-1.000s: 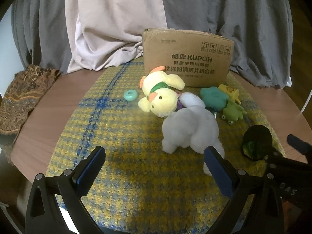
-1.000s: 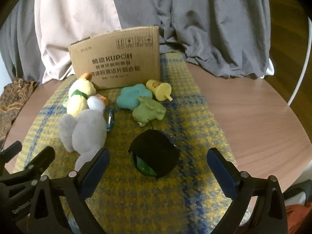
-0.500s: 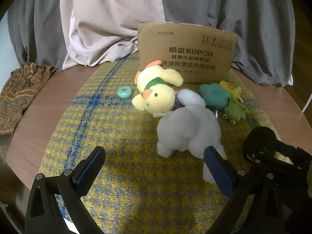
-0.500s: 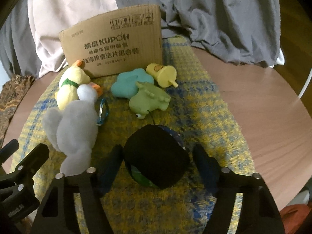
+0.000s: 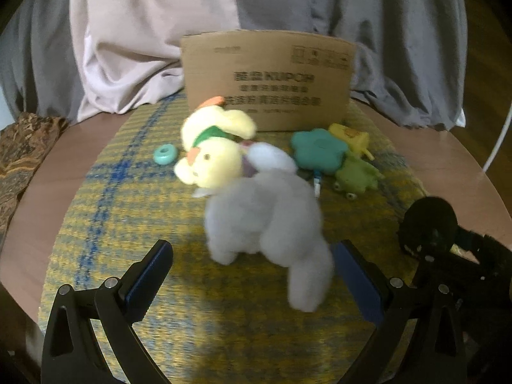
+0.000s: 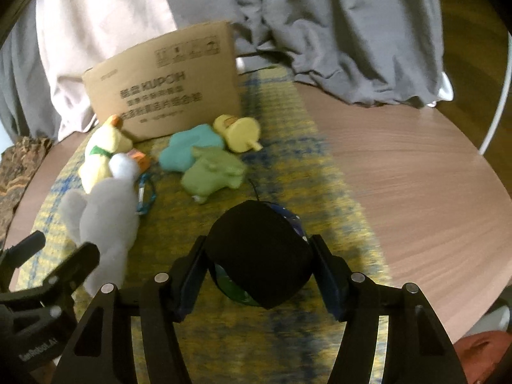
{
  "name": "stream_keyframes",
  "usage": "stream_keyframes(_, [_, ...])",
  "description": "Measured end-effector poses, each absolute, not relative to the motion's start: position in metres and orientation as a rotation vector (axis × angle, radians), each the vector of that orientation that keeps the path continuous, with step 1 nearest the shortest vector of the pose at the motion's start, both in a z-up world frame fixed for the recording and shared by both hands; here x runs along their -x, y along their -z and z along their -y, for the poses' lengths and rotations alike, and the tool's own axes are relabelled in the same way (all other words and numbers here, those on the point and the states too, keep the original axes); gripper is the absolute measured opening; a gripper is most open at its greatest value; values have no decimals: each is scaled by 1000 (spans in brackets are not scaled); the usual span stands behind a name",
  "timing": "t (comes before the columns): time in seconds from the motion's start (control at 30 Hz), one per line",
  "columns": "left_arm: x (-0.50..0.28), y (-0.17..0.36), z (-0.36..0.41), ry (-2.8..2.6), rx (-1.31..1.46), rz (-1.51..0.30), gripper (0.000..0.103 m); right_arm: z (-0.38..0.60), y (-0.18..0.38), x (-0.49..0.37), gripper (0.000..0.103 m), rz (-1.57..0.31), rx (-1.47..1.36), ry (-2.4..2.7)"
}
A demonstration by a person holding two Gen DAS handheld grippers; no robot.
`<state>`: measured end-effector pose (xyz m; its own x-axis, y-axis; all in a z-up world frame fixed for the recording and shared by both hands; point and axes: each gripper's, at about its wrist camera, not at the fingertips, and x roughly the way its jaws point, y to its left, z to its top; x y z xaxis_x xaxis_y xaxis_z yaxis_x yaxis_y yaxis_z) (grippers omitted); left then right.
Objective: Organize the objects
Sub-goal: 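Grasp the white plush bunny with the left tool while the right tool holds the ball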
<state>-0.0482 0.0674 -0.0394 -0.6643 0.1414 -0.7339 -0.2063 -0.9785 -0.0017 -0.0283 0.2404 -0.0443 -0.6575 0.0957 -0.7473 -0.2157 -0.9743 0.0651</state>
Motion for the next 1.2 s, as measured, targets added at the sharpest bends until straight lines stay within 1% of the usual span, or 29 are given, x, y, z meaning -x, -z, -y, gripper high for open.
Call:
stream_keyframes(0.1, [50, 44, -78, -2671, 1193, -119, 102, -247, 41, 24, 62, -203, 1182, -2693])
stream_keyframes(0.23, [57, 50, -87, -2658, 1210, -102, 93, -259, 41, 20, 62, -212, 1169, -2680])
stream_keyframes(0.37, [62, 55, -95, -2656, 1227, -101, 91, -269, 41, 17, 62, -220, 1160, -2672])
stream_keyframes(0.4, [64, 57, -96, -2655, 1230, -102, 86, -270, 40, 17, 62, -222, 1157, -2670])
stream_keyframes(0.43, [65, 58, -98, -2648, 1241, -104, 76, -272, 40, 16, 62, -224, 1155, -2669])
stream_keyframes(0.57, [70, 63, -99, -2666, 1254, -119, 65, -275, 40, 14, 62, -230, 1150, -2671])
stream_keyframes(0.6, [70, 62, -99, -2677, 1249, -123, 61, -275, 40, 14, 62, -234, 1149, -2672])
stream_keyframes(0.67, [72, 62, -98, -2690, 1241, -126, 58, -274, 40, 13, 62, -239, 1151, -2676])
stream_keyframes(0.7, [74, 62, -98, -2696, 1241, -133, 53, -273, 40, 13, 62, -236, 1151, -2679])
stream_keyframes(0.8, [76, 64, -96, -2695, 1240, -132, 50, -269, 39, 13, 63, -227, 1151, -2687])
stream_keyframes(0.87, [75, 64, -94, -2672, 1240, -113, 41, -267, 38, 12, 63, -221, 1147, -2690])
stream_keyframes(1.2, [69, 58, -87, -2648, 1234, -96, 37, -256, 29, 12, 63, -193, 1124, -2715])
